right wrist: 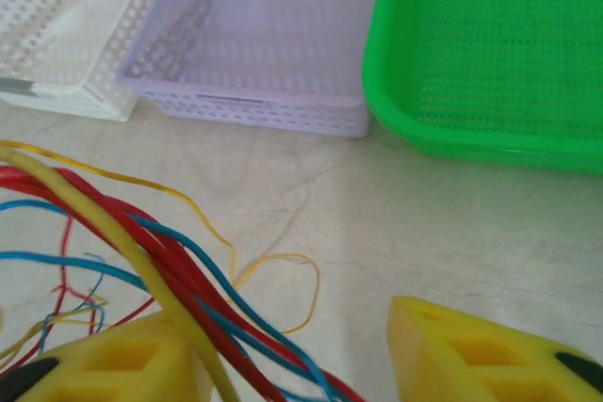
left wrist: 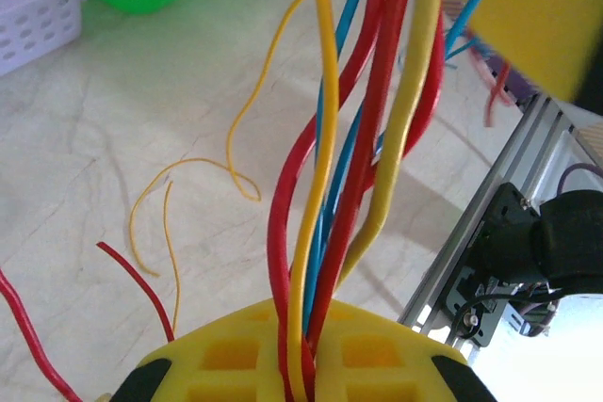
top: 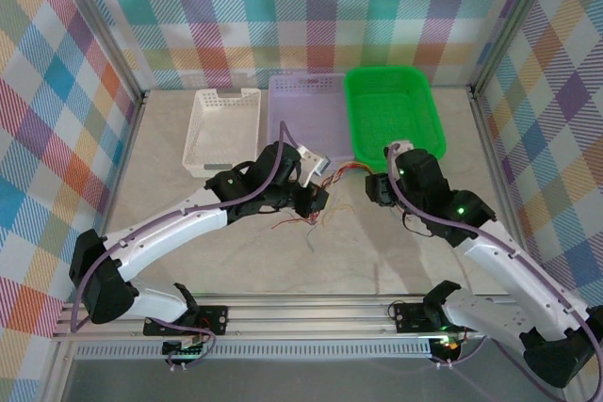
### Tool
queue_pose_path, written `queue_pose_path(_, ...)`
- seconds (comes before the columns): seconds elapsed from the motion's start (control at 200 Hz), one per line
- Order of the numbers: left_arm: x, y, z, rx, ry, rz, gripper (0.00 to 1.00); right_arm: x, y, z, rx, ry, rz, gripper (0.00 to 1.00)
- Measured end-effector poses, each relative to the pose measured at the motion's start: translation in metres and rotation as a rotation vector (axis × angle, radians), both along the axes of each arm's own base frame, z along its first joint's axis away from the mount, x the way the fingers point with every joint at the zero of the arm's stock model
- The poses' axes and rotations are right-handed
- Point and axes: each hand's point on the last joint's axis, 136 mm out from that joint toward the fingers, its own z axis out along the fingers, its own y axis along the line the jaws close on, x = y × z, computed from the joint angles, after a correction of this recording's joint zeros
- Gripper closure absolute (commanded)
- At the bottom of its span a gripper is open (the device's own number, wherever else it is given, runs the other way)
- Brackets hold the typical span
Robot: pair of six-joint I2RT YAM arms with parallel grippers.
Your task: Untangle the cables
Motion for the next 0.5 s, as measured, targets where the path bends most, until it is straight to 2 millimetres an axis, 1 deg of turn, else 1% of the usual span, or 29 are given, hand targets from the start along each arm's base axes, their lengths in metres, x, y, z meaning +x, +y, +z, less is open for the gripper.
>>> queue_pose_path(0.18,-0.002,0.008,-0.009,0.042,0.026,0.013,1.0,-0.02,0.008,0.02,0.114,-0.009,0.068,0.44)
queue_pose_path(0.26,-0.003,0.01,-0.011,0.052,0.034,0.018,1.0,-0.029,0.011,0.029,0.165,-0.015,0.094,0.47)
queue_pose_path(0.34,-0.003,0.011,-0.014,0.062,0.043,0.023,1.0,-0.038,0.016,0.037,0.217,-0.011,0.134,0.48)
queue_pose_path(0.415,-0.003,0.011,-0.015,0.063,0.048,0.025,1.0,-0.043,0.024,0.04,0.258,0.004,0.175,0.49)
queue_pose_path(0.5,-0.003,0.01,-0.016,0.065,0.052,0.023,1.0,-0.042,0.033,0.036,0.272,0.03,0.205,0.5)
